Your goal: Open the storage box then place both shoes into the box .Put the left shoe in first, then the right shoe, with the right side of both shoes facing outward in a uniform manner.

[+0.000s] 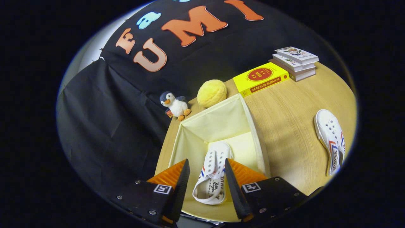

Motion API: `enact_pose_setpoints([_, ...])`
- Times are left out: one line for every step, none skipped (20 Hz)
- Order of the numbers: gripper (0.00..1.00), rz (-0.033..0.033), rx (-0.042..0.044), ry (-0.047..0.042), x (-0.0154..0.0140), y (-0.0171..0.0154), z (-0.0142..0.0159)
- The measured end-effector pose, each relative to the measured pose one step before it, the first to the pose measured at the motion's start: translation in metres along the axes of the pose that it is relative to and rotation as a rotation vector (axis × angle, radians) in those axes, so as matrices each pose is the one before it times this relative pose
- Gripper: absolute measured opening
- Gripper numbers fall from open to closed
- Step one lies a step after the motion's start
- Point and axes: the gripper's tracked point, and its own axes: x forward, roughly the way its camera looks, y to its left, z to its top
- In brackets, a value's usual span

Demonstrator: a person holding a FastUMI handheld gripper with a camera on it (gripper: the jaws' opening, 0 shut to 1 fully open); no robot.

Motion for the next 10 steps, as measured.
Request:
enact_pose_setpoints([0.71, -0.00177, -0.00635, -0.01303, -0.00578, -0.00361, 0.00621])
enact_pose_setpoints([0.79, 0.00772, 0.00408, -0.01051, -0.00581, -0.00159, 0.00594])
enact_pose_setpoints([0.81, 0.00073, 0.00205, -0.01026, -0.00608, -0.00384, 0.00555])
enact_pose_setpoints([0.88, -0.00721, -0.00226, -0.01228, -0.00647, -0.00712, 0.00788])
enact_pose_setpoints([0.90, -0.00855, -0.00119, -0.01260, -0.00515, -0.00716, 0.00650])
enact_pose_setpoints([0.93, -0.01172, 0.00031, -0.00904, -0.00458, -0.00762, 0.00648])
enact_pose_setpoints([0.94, -0.01637, -0.00173, -0.00822, -0.00294, -0.01057, 0.00437])
enact_pose_setpoints([0.96, -0.01653, -0.00064, -0.00842, -0.00608, -0.01069, 0.00550])
enact_pose_setpoints([0.96, -0.01845, 0.00070, -0.00602, -0.00249, -0.01156, 0.00345])
enact_pose_setpoints([0.96, -0.01715, 0.00191, -0.00437, -0.00378, -0.01183, 0.00395])
